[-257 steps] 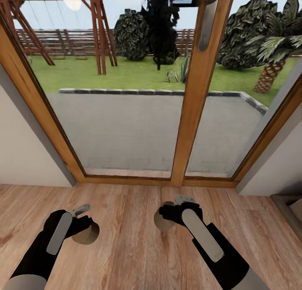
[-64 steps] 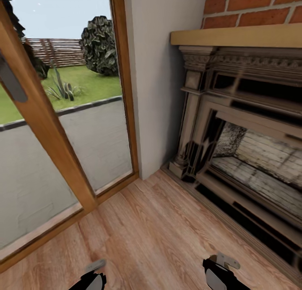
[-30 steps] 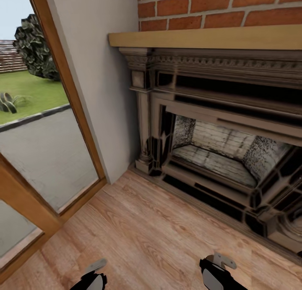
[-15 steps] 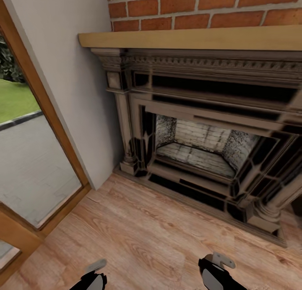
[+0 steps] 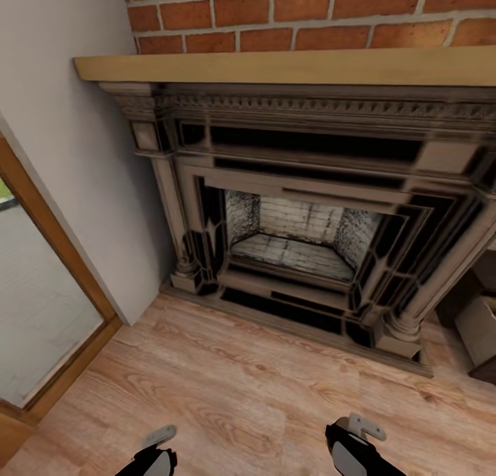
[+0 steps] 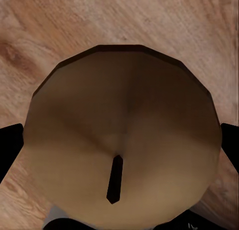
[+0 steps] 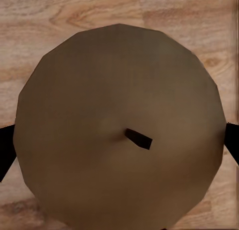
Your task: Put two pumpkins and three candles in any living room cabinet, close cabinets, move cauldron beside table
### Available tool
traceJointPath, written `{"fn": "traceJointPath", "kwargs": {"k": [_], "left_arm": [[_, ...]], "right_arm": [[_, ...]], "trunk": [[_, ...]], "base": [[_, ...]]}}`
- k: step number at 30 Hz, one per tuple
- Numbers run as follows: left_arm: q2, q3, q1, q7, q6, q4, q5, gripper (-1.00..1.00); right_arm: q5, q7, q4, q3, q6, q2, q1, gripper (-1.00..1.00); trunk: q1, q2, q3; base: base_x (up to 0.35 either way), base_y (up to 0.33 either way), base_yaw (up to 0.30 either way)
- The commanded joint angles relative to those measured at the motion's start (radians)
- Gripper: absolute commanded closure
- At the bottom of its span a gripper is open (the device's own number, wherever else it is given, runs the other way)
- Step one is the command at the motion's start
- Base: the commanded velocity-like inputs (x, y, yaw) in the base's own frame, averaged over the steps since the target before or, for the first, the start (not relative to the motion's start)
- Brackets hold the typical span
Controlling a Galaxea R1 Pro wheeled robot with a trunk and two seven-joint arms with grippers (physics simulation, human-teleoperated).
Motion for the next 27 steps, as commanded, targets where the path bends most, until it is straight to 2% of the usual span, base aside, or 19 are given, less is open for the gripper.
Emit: {"fn": "traceJointPath", "kwargs": {"k": [1, 27], "left_arm": [[-0.001, -0.009, 0.000, 0.008, 0.006, -0.002, 0.003, 1.00], [-0.007, -0.010, 0.000, 0.008, 0.006, -0.002, 0.003, 1.00]], "right_arm": [[-0.013, 0.003, -0.001, 0.008, -0.005, -0.001, -0.001, 1.00], [-0.024, 0.003, 0.025, 0.007, -0.005, -0.001, -0.001, 1.00]], "trunk": [[0.000, 0.000, 0.000], [0.000, 0.000, 0.014]], "base": [[0.000, 0.000, -0.279], [0.000, 0.000, -0.279]]}}
